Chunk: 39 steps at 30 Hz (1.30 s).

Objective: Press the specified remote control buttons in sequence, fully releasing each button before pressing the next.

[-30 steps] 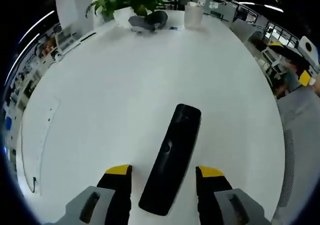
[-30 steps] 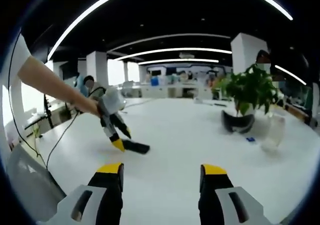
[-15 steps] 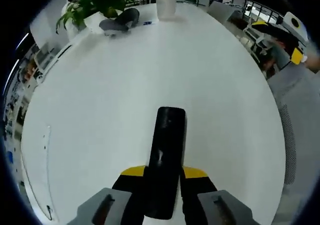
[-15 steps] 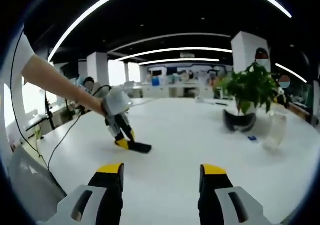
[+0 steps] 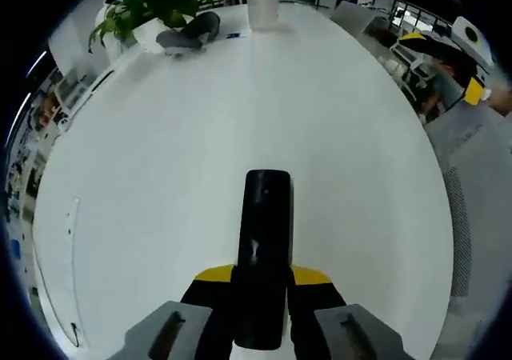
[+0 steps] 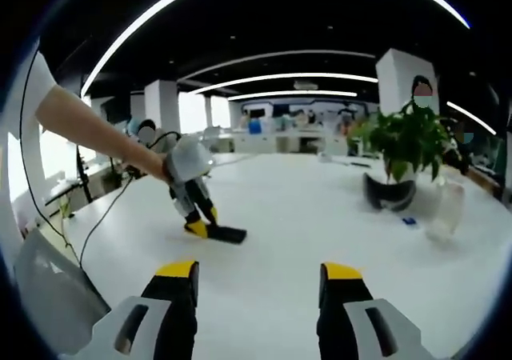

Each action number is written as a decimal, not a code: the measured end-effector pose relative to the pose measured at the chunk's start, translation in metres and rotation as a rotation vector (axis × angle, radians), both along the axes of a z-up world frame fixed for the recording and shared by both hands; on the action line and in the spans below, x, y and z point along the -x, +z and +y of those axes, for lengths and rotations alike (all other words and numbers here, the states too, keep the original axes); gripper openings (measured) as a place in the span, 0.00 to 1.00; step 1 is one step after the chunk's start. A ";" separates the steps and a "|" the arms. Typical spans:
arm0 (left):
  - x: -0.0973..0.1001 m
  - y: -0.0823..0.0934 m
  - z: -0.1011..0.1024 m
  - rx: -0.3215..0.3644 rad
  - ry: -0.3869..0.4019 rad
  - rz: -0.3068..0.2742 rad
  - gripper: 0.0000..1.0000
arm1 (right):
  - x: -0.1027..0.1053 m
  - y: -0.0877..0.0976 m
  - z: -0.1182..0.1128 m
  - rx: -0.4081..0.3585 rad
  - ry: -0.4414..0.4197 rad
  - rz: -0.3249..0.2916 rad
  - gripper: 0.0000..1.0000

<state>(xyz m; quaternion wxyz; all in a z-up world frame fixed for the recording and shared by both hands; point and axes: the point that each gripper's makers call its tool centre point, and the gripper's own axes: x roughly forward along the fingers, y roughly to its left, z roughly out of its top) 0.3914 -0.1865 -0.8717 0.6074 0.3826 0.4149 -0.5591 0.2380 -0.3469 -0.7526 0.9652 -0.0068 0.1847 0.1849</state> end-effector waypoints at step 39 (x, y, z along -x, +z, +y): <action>0.027 0.001 0.008 0.021 0.044 -0.016 0.23 | 0.003 -0.003 0.005 0.025 0.028 0.012 0.56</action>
